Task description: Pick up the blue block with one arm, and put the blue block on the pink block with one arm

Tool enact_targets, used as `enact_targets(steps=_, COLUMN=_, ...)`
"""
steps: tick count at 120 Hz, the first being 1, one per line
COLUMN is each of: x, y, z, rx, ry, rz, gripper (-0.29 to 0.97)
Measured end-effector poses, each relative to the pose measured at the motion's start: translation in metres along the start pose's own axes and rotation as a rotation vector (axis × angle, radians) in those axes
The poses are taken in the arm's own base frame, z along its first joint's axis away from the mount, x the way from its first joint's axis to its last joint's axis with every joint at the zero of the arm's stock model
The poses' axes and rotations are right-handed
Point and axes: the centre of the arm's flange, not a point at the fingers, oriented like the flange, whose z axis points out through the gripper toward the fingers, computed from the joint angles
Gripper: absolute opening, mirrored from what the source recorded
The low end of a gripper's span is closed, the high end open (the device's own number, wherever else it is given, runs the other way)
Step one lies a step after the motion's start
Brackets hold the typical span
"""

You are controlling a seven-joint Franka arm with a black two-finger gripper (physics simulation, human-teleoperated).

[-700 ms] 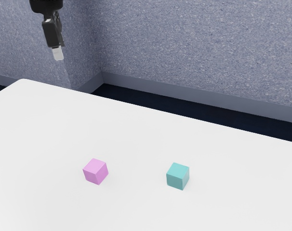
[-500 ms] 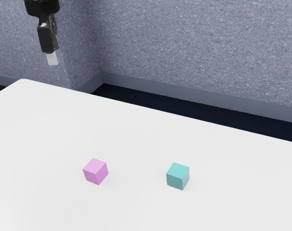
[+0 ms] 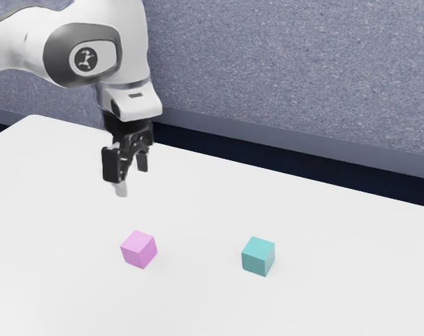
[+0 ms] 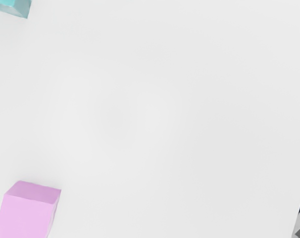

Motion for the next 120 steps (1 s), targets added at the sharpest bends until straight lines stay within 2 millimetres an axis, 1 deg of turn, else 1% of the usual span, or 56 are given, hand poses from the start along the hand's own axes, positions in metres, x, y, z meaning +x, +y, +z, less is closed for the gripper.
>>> enact_targets(steps=8, x=0.015, y=-0.016, z=0.019, rx=-0.011, ry=0.012, rz=0.084, gripper=0.68)
enact_targets(steps=19, x=0.044, y=-0.019, z=0.029, rx=0.016, ry=0.03, rz=0.194, gripper=0.68)
enact_targets(steps=27, x=0.068, y=-0.033, z=0.046, rx=0.003, ry=0.042, rz=0.257, gripper=0.68)
enact_targets(steps=34, x=0.081, y=-0.041, z=0.059, rx=-0.008, ry=0.051, rz=0.286, gripper=0.68)
enact_targets(steps=42, x=0.091, y=-0.047, z=0.065, rx=-0.009, ry=0.062, rz=0.301, gripper=0.68)
enact_targets(steps=51, x=0.104, y=-0.056, z=0.064, rx=0.001, ry=0.076, rz=0.312, gripper=0.68)
enact_targets(steps=56, x=0.113, y=-0.064, z=0.073, rx=-0.012, ry=0.083, rz=0.316, gripper=0.68)
enact_targets(steps=73, x=0.127, y=-0.099, z=0.1, rx=-0.048, ry=0.104, rz=0.298, gripper=0.68)
enact_targets(steps=82, x=0.133, y=-0.109, z=0.115, rx=-0.055, ry=0.114, rz=0.288, gripper=0.68)
enact_targets(steps=87, x=0.14, y=-0.113, z=0.123, rx=-0.055, ry=0.118, rz=0.289, gripper=0.68)
enact_targets(steps=92, x=0.145, y=-0.117, z=0.127, rx=-0.047, ry=0.126, rz=0.287, gripper=0.68)
enact_targets(steps=100, x=0.15, y=-0.13, z=0.129, rx=-0.024, ry=0.131, rz=0.285, gripper=0.68)
enact_targets(steps=105, x=0.153, y=-0.137, z=0.134, rx=-0.019, ry=0.13, rz=0.283, gripper=0.68)
enact_targets(steps=120, x=0.164, y=-0.151, z=0.159, rx=-0.032, ry=0.124, rz=0.282, gripper=0.68)
